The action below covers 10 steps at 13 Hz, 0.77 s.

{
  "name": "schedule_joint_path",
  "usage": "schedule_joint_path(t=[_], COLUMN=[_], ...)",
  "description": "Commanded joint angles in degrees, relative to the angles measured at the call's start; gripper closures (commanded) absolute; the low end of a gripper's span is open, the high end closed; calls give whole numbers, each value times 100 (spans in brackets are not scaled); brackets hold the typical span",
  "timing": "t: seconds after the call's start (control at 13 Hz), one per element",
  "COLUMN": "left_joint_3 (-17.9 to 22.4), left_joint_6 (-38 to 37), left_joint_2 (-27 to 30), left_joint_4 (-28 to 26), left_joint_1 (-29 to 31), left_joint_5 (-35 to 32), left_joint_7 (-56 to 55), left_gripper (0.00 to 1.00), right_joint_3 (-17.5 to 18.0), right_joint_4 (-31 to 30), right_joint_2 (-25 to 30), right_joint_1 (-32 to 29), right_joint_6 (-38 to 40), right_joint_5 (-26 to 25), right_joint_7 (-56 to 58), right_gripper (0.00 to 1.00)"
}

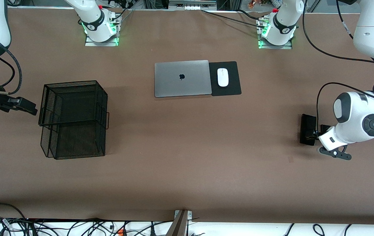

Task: Place phones with both arms
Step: 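Reach the left gripper down and grasp the black bar phone, then lift the black bar phone off the table with the left gripper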

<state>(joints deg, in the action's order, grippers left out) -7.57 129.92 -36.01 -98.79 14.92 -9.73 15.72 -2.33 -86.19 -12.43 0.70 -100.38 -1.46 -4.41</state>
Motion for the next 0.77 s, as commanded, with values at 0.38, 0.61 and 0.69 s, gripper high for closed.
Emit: schedule_joint_path(t=[0.38,0.61,0.69], left_joint_3=[-77,-69,-69], left_joint_6=[851,1000,1009], left_joint_2=[278,410,471], left_joint_4=[-1203,-1484,-1572], left_joint_1=[99,177,187], left_joint_5=[155,146,146], left_joint_7=[-245,-245,-245], left_gripper=[0,0,0], right_joint_3=[31,39,39], right_joint_4=[50,50,50], right_joint_2=[4,4,13], right_joint_1=[-8,0,0], right_joint_6=[98,98,98], right_joint_5=[23,23,23], right_joint_7=[10,2,2], right_gripper=[0,0,0])
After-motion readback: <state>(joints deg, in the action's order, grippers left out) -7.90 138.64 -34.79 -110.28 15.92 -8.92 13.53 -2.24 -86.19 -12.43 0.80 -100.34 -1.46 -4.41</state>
